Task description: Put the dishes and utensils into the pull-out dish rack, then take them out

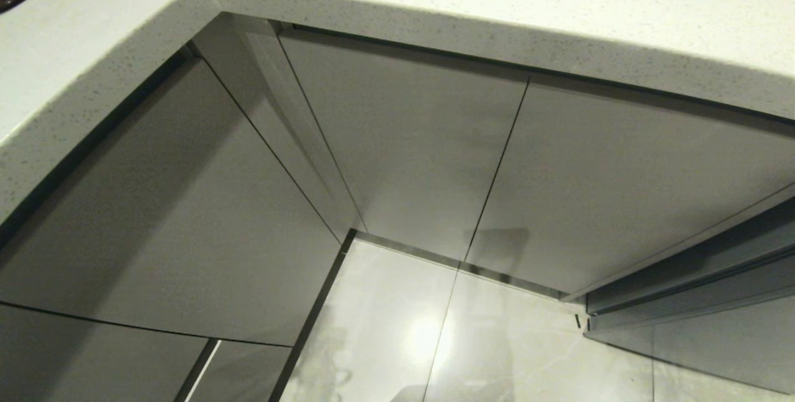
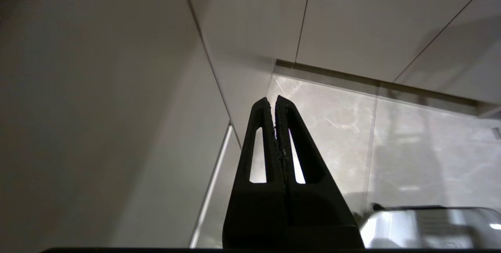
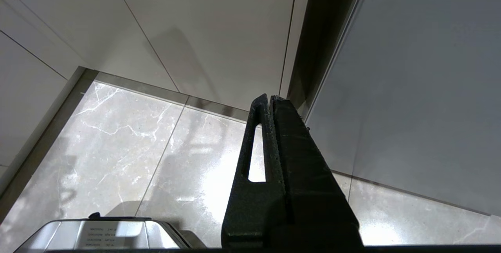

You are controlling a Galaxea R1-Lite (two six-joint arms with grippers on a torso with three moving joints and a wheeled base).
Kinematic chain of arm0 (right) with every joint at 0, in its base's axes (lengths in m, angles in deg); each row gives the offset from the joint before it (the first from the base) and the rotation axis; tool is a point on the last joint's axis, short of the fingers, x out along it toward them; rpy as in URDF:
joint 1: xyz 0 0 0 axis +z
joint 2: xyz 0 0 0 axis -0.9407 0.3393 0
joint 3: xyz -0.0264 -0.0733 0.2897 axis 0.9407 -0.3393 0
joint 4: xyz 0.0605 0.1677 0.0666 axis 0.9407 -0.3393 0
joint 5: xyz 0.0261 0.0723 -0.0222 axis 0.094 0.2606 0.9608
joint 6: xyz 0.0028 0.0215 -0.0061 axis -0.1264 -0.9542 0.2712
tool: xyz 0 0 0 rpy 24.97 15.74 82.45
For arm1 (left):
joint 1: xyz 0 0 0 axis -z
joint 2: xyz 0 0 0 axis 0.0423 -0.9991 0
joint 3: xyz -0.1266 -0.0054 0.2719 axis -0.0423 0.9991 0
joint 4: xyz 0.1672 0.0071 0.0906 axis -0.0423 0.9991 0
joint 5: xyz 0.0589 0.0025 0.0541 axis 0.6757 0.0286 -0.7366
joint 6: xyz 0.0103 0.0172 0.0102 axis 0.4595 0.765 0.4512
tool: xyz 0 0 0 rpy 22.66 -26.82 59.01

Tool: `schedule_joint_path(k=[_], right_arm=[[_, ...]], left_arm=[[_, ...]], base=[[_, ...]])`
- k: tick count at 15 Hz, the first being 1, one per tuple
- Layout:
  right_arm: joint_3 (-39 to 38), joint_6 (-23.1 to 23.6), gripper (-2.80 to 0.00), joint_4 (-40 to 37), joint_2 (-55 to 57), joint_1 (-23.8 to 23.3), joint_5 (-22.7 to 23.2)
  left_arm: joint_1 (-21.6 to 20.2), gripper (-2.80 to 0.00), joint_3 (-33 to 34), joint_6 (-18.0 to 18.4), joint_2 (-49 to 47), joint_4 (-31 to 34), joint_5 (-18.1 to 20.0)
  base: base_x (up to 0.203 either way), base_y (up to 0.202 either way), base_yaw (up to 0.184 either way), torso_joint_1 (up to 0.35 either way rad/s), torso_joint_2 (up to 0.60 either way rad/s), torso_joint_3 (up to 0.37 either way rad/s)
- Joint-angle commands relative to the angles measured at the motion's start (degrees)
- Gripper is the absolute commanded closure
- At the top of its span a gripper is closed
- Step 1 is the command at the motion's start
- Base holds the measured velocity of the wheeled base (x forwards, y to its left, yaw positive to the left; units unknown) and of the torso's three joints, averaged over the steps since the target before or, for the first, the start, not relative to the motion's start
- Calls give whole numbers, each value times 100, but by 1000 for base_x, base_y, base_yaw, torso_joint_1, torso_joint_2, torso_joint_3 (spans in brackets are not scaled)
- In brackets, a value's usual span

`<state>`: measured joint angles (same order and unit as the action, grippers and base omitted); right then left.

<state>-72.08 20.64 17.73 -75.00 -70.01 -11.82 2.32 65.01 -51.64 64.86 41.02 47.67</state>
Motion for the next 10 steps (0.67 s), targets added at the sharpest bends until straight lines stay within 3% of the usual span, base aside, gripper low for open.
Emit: schedule_joint_path(k=[1,3,10], right_arm=[[-149,-2,0,6,5,2,0],[-149,-2,0,6,5,2,0],[-149,-2,0,6,5,2,0]], left_arm=[[-1,0,623,53,-2,-484,156],[1,0,575,200,-2,-439,338],[1,0,584,133,-2,-439,293]], base=[[0,0,0,0,0,0],[0,0,0,0,0,0],[0,0,0,0,0,0]])
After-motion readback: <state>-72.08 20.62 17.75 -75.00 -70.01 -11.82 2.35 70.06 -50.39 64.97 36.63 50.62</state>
